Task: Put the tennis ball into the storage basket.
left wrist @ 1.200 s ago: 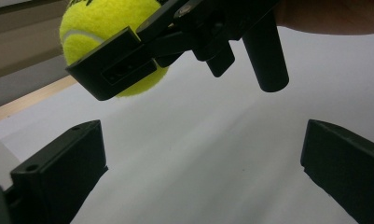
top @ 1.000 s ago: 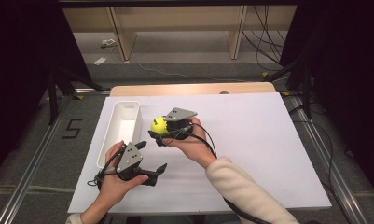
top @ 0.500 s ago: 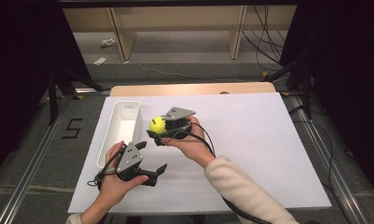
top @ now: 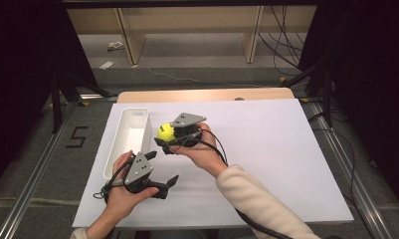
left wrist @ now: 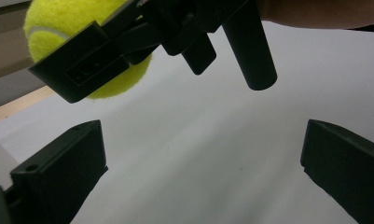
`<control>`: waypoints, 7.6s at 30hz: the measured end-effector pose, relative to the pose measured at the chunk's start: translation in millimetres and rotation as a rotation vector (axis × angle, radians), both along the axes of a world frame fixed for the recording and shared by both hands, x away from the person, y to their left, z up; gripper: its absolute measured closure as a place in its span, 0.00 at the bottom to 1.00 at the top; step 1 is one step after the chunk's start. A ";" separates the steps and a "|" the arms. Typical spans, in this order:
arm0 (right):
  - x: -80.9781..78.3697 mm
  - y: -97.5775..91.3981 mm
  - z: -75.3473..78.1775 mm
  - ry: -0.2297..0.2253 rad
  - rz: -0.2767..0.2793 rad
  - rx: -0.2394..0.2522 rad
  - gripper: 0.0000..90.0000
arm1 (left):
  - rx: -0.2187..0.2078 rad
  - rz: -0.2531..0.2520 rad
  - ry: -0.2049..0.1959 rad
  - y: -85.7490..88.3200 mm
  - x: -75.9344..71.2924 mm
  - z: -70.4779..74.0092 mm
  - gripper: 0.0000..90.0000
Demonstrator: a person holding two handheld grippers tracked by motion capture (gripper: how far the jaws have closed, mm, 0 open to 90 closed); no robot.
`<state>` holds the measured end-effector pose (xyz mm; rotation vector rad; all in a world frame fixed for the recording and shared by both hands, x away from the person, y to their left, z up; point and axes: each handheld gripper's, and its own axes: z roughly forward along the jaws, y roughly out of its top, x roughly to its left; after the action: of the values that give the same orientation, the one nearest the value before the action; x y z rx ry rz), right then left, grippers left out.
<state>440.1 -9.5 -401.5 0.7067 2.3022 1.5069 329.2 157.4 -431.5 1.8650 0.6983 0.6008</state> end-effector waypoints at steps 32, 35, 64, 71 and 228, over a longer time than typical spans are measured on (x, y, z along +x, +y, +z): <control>2.9 12.5 2.8 0.010 0.022 0.001 0.30 | -0.007 -0.016 0.017 -1.8 -1.4 -0.9 0.00; 3.3 13.3 2.9 0.012 0.024 0.000 0.30 | -0.008 -0.016 0.017 -1.9 -1.3 -1.2 0.00; 4.7 27.2 4.9 0.018 0.039 0.006 0.30 | -0.010 -0.017 0.019 -1.3 -1.1 -0.7 0.00; 5.9 28.0 7.8 0.013 0.038 0.006 0.30 | -0.009 -0.018 0.018 -1.7 -1.0 -0.9 0.00; 44.7 100.6 5.0 0.080 0.103 -0.054 0.30 | -0.001 -0.038 0.013 -3.5 -4.2 -1.0 0.00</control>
<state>484.7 91.1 -396.5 0.6549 2.4635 1.4790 325.0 153.9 -432.5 1.8784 0.6701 0.5645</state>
